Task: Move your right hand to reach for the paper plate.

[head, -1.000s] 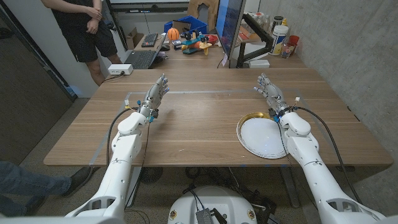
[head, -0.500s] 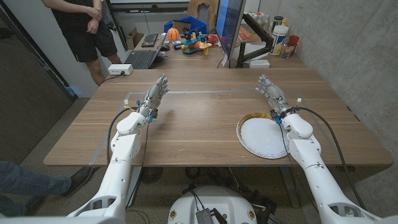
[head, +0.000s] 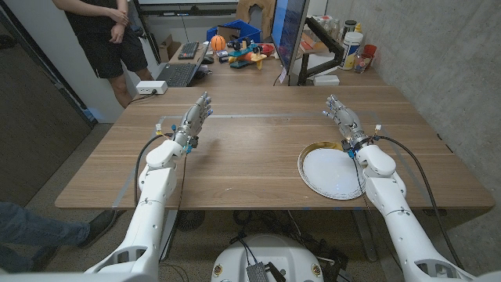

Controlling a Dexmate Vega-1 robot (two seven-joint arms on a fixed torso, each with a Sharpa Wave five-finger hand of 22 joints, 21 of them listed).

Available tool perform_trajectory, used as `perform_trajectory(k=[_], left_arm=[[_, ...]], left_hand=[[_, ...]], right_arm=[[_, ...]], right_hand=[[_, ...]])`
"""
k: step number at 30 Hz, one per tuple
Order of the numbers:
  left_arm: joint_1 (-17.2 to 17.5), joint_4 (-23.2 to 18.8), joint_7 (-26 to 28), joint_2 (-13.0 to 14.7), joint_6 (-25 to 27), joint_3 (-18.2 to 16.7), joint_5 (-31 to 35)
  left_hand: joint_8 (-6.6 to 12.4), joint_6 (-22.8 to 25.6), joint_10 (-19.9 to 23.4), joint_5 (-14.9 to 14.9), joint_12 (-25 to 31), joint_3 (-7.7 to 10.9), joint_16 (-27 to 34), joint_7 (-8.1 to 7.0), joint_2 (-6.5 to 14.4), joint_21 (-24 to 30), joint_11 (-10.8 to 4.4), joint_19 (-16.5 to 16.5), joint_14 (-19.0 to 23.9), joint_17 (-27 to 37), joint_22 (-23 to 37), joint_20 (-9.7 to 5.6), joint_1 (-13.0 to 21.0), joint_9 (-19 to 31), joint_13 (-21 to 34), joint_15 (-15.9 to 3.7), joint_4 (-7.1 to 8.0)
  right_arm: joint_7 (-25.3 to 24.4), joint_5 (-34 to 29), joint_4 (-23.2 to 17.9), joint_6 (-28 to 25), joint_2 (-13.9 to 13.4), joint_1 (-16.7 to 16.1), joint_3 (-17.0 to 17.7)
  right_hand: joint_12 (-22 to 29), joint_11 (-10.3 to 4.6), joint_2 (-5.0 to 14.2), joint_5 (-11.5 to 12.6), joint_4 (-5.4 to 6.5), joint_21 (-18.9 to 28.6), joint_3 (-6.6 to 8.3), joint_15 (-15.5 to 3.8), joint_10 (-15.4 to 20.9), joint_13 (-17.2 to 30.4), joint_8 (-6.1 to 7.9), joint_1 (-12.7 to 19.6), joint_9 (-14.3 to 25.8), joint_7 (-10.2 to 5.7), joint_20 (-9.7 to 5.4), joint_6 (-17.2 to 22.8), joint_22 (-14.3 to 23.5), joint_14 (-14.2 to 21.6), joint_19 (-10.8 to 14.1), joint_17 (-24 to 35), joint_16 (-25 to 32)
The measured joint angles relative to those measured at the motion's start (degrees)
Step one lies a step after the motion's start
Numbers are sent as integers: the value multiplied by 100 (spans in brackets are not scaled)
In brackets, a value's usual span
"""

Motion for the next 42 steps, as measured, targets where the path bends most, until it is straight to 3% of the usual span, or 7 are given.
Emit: perform_trajectory(k=[42], left_arm=[[19, -80, -81, -28, 4, 63, 80]], left_hand=[[0, 63, 30, -4, -44, 1, 0, 1, 31, -146, -30, 1, 0, -54, -2, 40, -31, -1, -80, 0, -48]], right_arm=[[-44, -271, -340, 437, -68, -452, 171]], right_hand=[[-56, -21, 0, 45, -23, -122, -24, 0, 121, -79, 22, 0, -26, -154, -1, 110, 0, 0, 1, -79, 0]])
